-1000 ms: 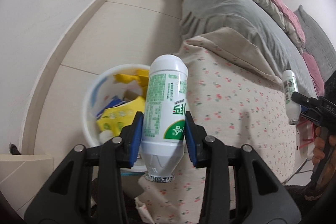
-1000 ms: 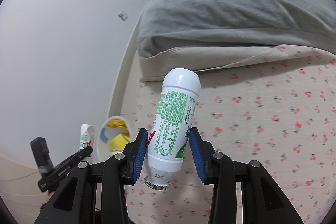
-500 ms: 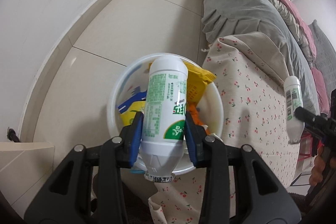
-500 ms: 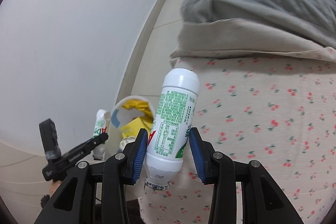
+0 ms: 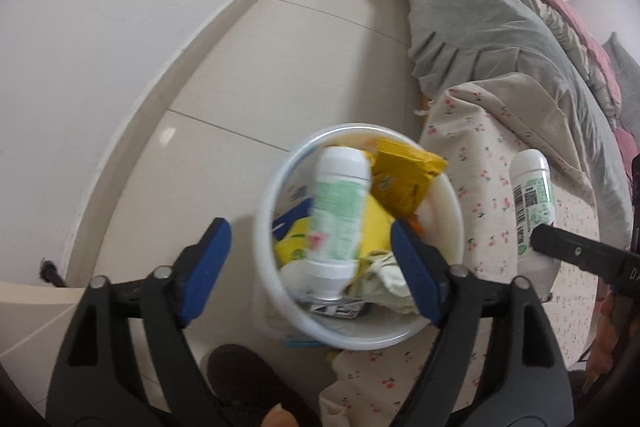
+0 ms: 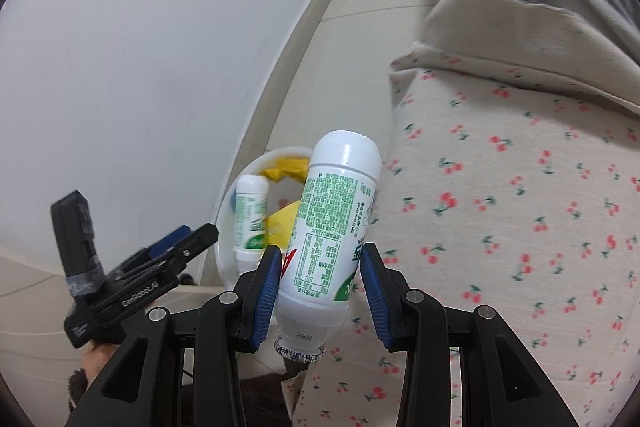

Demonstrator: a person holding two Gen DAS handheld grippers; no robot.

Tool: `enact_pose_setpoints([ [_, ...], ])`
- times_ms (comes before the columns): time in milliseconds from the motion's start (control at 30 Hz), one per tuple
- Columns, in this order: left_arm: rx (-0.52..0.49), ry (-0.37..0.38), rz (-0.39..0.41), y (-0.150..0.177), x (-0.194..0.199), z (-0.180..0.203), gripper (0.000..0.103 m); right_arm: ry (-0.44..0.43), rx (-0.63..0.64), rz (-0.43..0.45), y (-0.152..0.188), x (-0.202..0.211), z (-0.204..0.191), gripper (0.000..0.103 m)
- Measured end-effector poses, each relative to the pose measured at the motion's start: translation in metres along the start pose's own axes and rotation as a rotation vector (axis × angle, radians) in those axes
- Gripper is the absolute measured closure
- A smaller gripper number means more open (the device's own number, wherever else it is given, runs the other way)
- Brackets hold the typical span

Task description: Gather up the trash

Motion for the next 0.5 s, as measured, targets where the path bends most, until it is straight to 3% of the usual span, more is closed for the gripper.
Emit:
enact_pose_setpoints([
  [300, 0.057, -0.035, -0.029, 0.006, -0.001, -0.031, 0.017, 0.008, 0.087, -0.091, 0.013, -0.047, -0.023, 0.061],
  [433, 0.049, -0.03, -0.034, 0.01, 0.0, -0.034, 0.013, -0.011, 0.115, -0.09, 0.011, -0.059, -0.031, 0.06],
  [500, 0.038, -0.037, -0.034, 0.011, 0.001, -0.033, 0.006, -0.005, 0.126, -0.076, 0.007, -0.059, -0.034, 0.05],
])
Point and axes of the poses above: each gripper's, at about its wrist camera, not at the fingertips, and x roughly against the way its jaws point, z to its right, y to its underside, the point moved 7 cm from there along -x, roughly the way its jaws point, and after that the axes turned 7 degrees about z, right-handed, at the moved point
